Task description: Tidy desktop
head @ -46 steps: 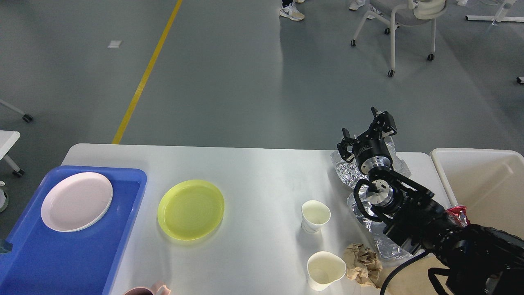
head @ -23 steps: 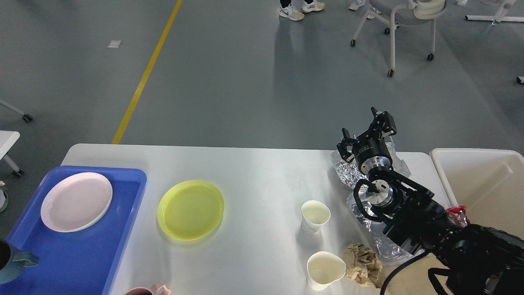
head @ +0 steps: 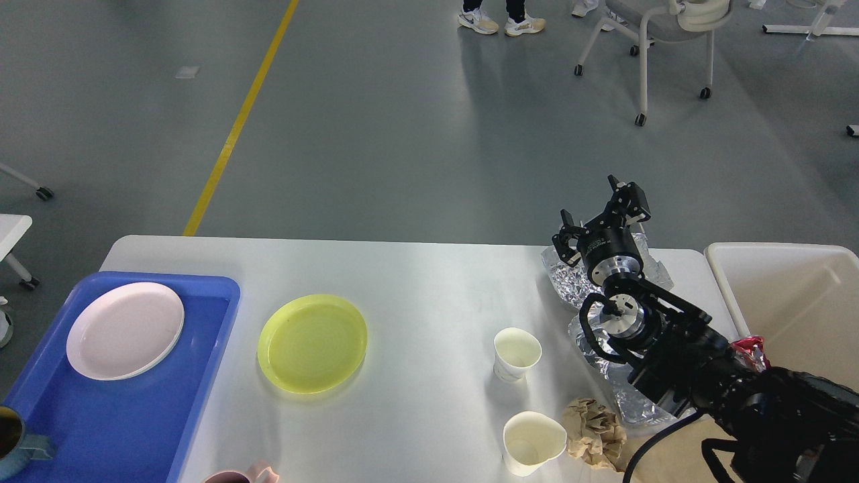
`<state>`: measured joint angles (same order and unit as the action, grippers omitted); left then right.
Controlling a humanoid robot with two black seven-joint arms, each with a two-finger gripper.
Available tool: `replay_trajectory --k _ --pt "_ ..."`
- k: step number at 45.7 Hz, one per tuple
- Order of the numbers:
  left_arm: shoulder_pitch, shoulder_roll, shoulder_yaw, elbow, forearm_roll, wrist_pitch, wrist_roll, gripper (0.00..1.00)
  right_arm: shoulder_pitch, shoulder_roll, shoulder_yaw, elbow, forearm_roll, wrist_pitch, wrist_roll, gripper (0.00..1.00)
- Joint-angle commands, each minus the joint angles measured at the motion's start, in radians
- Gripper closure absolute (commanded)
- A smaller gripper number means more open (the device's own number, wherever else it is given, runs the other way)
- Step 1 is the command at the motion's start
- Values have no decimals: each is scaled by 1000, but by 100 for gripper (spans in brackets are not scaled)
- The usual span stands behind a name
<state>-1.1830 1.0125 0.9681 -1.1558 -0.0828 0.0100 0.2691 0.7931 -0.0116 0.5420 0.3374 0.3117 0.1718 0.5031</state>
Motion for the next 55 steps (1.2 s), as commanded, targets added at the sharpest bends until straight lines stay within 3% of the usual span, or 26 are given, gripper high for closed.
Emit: replay_trajectory --k 1,16,55 --pt "2 -8 0 8 0 1 -2 82 0 -1 -1 0 0 0 0 0" --pt "10 -17 -29 8 0 59 -4 83 0 -1 1 0 0 0 0 0" --pt "49 -34 -97 -19 0 48 13 89 0 -1 -1 0 0 0 0 0"
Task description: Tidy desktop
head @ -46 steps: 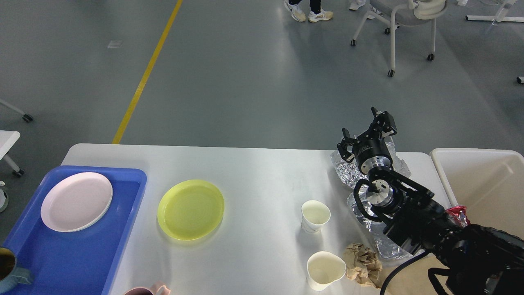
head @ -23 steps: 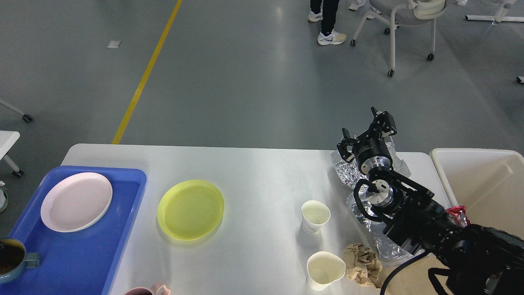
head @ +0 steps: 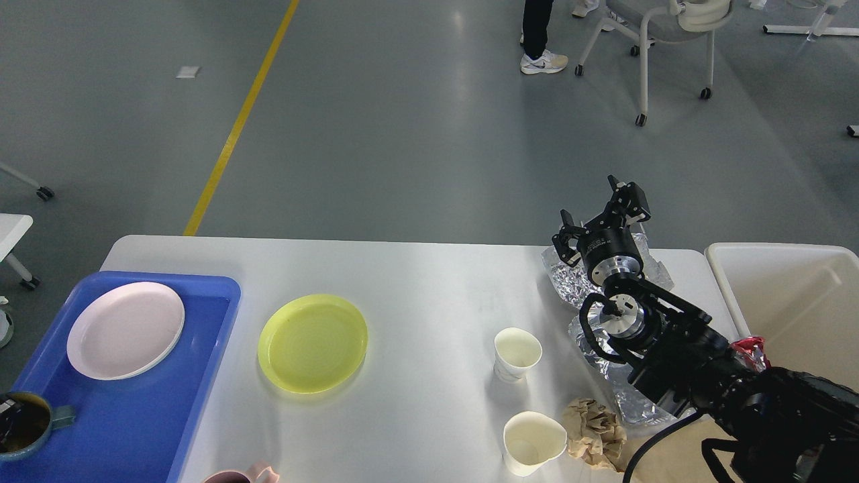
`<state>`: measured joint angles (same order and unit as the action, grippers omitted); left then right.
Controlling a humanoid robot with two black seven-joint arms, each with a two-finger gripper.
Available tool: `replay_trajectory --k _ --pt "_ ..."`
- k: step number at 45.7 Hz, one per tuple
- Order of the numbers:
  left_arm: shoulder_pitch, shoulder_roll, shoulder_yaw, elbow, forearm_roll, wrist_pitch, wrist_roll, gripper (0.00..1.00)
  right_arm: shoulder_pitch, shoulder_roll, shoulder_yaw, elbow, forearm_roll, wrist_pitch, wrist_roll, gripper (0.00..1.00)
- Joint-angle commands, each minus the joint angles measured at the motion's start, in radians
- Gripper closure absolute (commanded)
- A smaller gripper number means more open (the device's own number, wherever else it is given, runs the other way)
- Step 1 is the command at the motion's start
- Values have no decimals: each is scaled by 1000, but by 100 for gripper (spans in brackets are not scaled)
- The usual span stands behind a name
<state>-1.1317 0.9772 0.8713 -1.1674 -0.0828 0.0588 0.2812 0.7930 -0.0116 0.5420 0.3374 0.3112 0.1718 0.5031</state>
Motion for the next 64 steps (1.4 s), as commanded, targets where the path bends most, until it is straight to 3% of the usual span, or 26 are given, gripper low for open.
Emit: replay_trajectory --k 1,13,29,40,45,53,56,58,59,64 --pt "-2 2 0 -12 0 0 1 89 0 -1 -1 0 0 0 0 0" --pt "-14 17 0 -98 1 0 4 89 0 -1 -1 0 0 0 0 0" --pt "-25 47 0 -107 1 -2 3 89 0 -1 -1 0 0 0 0 0" --pt "-36 52 -2 -107 1 -2 3 80 0 -1 -1 0 0 0 0 0" --pt "-36 51 -2 -107 0 -2 -8 63 0 -1 -1 0 0 0 0 0" --pt "-36 54 -8 -107 0 -2 -11 47 0 -1 -1 0 0 0 0 0" --pt "-36 55 -9 -107 0 -2 -11 30 0 -1 -1 0 0 0 0 0" --pt "-36 55 -9 -107 0 -2 -10 8 0 1 -1 0 -1 0 0 0" --pt "-36 55 -9 -107 0 -2 -8 1 0 1 -1 0 0 0 0 0" --pt "-39 57 -12 -107 0 -19 -10 1 0 -1 1 0 0 0 0 0"
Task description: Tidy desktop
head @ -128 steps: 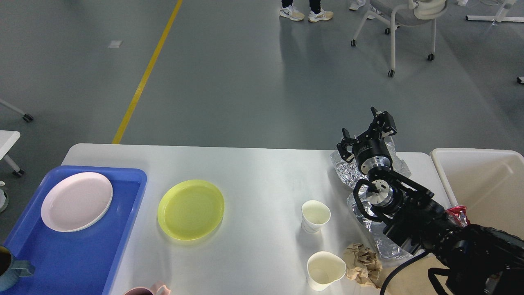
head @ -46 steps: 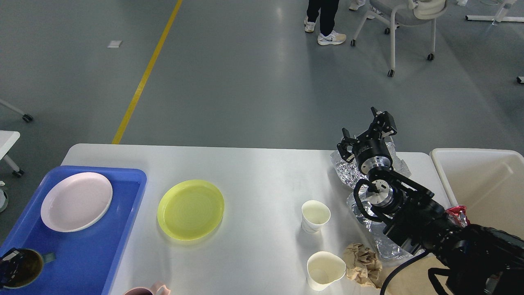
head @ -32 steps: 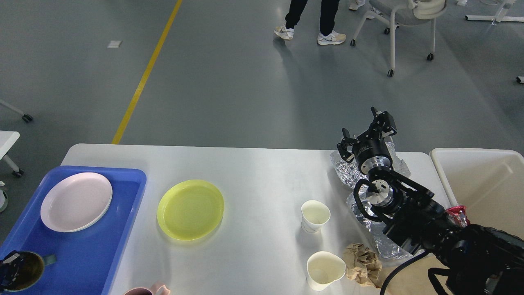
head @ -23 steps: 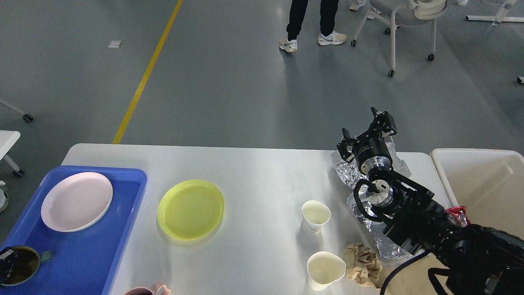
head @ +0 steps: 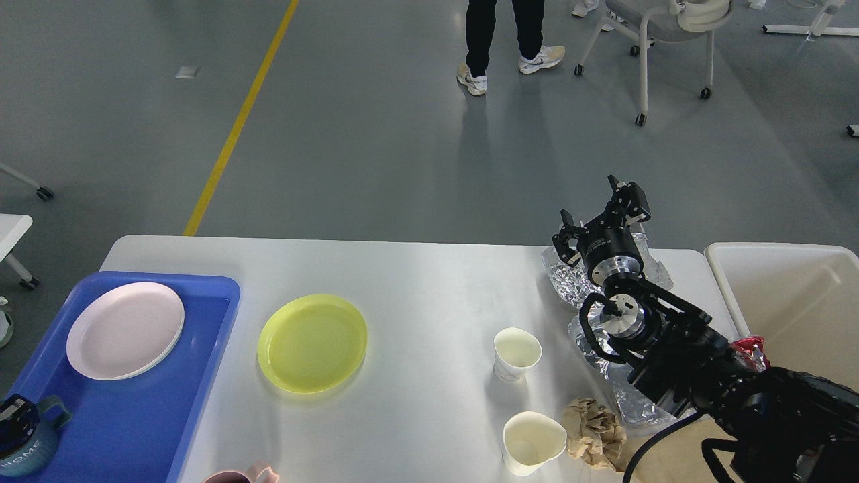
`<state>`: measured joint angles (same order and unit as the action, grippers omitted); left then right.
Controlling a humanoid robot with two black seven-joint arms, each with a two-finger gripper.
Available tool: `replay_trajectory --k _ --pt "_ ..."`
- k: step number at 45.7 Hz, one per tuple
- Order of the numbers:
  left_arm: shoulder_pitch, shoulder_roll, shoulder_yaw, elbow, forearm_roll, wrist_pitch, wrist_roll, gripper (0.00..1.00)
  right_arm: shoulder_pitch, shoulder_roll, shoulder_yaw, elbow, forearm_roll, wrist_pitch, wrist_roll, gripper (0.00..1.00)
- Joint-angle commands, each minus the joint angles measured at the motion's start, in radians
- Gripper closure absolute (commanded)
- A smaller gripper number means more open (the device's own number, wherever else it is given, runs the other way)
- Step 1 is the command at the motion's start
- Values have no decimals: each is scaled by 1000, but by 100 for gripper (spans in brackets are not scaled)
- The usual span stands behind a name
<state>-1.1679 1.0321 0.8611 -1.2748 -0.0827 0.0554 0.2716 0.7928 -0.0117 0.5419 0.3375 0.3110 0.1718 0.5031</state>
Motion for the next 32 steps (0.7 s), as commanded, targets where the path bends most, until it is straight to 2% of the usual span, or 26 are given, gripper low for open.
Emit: replay_trajectory --k 1,20,32 --pt "-4 3 -2 0 0 -20 1 1 0 -1 0 0 0 0 0 0" --pt "-95 123 -36 14 0 -183 14 1 0 -1 0 0 0 0 0 0" --pt "-168 155 -40 29 3 -201 14 1 0 1 0 0 0 0 0 0"
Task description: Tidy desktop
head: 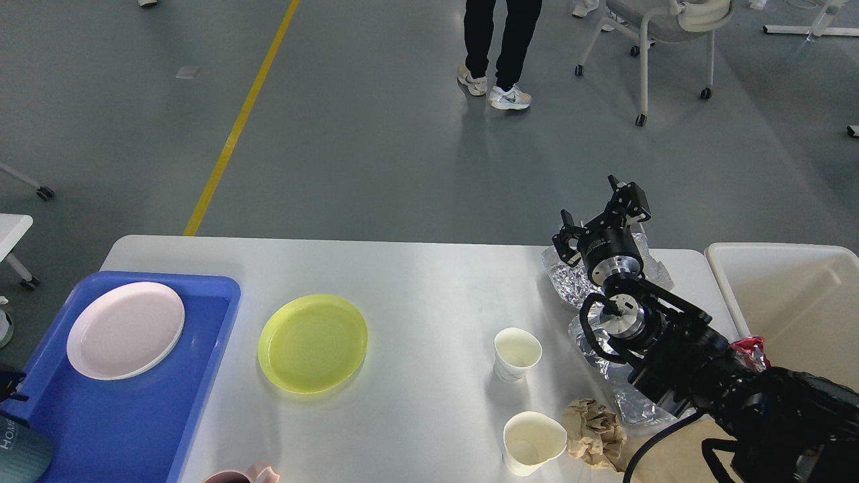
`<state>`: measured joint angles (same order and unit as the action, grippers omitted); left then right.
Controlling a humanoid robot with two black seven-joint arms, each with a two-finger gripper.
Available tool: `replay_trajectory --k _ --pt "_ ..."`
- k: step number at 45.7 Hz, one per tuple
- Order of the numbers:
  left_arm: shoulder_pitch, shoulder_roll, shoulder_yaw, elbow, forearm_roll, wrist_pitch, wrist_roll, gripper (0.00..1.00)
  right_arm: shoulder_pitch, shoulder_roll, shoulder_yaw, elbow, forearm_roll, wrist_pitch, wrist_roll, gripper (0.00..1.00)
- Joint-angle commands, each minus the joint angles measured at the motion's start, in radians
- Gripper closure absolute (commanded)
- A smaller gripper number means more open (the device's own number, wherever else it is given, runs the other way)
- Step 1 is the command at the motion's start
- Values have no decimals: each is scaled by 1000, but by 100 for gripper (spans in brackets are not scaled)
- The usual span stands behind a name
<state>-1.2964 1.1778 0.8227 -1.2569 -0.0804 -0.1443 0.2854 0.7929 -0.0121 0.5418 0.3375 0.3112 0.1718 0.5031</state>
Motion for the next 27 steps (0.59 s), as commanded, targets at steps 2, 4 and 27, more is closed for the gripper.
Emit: replay_trajectory --k 2,4,27 --pt "-52 14 -4 16 1 -1 1 1 0 0 0 0 0 0 0 0" --pt "-64 17 -7 17 1 -1 3 1 0 1 0 0 0 0 0 0" --pt "-233 128 -168 17 62 -276 350 1 0 0 0 2 0 0 0 0"
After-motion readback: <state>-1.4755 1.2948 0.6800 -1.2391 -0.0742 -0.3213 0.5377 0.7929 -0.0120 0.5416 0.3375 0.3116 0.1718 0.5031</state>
